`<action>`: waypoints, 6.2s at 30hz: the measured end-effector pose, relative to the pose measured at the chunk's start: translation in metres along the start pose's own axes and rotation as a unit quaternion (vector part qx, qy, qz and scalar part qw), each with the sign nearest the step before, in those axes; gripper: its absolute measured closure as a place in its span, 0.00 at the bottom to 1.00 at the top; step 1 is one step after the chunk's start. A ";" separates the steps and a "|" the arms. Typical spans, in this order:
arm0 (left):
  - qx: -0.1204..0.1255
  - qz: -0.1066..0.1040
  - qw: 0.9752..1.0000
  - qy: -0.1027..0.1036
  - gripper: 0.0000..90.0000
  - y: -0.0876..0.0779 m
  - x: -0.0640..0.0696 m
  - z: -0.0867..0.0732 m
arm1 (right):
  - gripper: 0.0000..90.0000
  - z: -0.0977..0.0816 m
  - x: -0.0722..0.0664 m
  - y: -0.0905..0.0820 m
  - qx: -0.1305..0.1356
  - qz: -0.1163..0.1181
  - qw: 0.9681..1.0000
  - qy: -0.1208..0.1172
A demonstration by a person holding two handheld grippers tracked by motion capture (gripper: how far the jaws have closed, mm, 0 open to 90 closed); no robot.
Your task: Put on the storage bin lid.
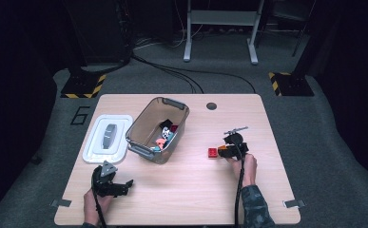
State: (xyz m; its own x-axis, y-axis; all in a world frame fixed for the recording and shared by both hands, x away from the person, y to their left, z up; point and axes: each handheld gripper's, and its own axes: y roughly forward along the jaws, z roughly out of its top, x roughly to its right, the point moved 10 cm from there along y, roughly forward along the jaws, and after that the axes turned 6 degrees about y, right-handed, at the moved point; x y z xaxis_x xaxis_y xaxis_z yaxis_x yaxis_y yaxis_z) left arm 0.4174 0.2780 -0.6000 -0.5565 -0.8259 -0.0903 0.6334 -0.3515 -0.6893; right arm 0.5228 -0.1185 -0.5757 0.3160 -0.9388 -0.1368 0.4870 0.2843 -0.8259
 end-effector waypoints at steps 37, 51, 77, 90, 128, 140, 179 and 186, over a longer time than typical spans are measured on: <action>0.000 0.000 1.000 0.001 0.04 0.000 0.000 0.000 | 0.65 0.041 -0.031 -0.056 0.055 0.030 0.997 -0.051; -0.001 -0.001 1.000 0.000 0.04 0.000 0.000 0.000 | 0.65 0.071 -0.057 -0.080 0.072 0.046 0.993 -0.081; -0.001 -0.002 1.000 0.000 0.04 0.000 0.000 0.000 | 0.65 0.127 -0.110 -0.098 0.084 0.057 0.984 -0.146; -0.001 -0.001 1.000 0.000 0.04 0.000 0.000 0.000 | 0.65 0.139 -0.135 -0.088 0.072 0.065 0.979 -0.180; 0.000 -0.002 1.000 -0.003 0.04 0.000 0.001 0.000 | 0.65 0.124 -0.191 -0.030 -0.008 0.082 0.967 -0.239; 0.000 -0.002 1.000 -0.003 0.04 0.000 0.001 0.000 | 0.56 0.121 -0.188 -0.034 -0.009 0.079 0.966 -0.246; -0.001 -0.001 1.000 0.000 0.04 0.000 0.000 0.000 | 0.14 0.030 -0.056 -0.022 0.007 0.035 0.998 -0.051; -0.002 -0.001 1.000 0.001 0.04 0.000 0.000 0.000 | 0.22 0.010 -0.042 0.004 -0.011 0.021 1.000 -0.014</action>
State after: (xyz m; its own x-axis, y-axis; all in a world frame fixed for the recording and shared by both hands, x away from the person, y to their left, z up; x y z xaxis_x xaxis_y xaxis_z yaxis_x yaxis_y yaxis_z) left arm 0.4177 0.2783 -0.6002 -0.5583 -0.8247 -0.0907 0.6303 -0.3505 -0.6927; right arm 0.5192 -0.0755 -0.5679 0.3577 -0.9206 -0.1565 0.4555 0.3183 -0.8314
